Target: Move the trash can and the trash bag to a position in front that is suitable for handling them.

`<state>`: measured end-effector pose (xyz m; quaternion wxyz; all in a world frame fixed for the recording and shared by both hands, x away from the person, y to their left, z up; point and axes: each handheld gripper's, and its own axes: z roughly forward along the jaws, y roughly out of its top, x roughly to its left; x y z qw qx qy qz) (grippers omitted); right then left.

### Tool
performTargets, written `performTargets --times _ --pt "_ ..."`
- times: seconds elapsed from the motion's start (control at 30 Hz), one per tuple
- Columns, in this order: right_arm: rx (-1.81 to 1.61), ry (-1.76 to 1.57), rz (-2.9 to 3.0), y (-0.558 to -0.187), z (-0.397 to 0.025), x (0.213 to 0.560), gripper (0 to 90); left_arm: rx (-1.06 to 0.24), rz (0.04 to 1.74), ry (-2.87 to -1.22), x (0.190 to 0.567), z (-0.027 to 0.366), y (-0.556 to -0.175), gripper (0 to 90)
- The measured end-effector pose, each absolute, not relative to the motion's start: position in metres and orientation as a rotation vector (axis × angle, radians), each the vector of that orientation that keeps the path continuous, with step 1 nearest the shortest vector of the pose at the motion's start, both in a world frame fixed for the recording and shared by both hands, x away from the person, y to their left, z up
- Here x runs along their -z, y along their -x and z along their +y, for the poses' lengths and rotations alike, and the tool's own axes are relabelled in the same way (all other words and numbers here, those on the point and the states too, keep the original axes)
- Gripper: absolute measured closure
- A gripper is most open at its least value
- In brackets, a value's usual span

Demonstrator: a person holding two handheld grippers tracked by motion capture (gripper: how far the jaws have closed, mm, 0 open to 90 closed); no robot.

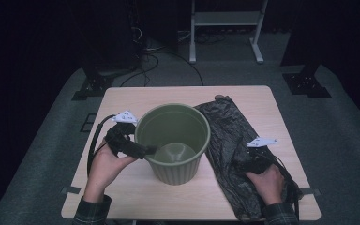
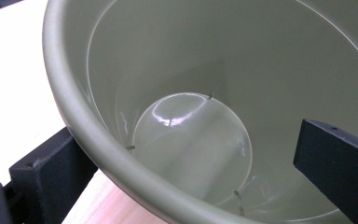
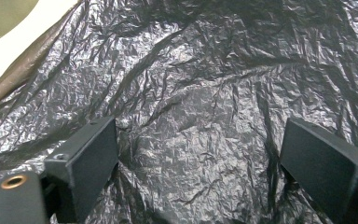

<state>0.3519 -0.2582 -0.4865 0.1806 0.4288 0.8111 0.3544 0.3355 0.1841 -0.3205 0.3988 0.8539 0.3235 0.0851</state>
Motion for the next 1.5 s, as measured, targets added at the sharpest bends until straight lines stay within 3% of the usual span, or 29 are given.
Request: performTargets --times 0.5,1.03,1.5 --pt "-1.001 -1.211 2.291 -0.352 -0.258 0.486 10.3 -0.298 0.817 -2.080 0.301 0.198 -0.348 0.0" --pt "-1.001 -1.211 2.291 -0.352 -0.258 0.486 10.3 -0.418 0.842 -2.015 0.283 0.230 -0.299 0.0" --pt "-1.001 -1.210 2.291 -0.352 -0.258 0.486 10.3 -0.446 0.872 -2.024 0.317 0.243 -0.272 0.0"
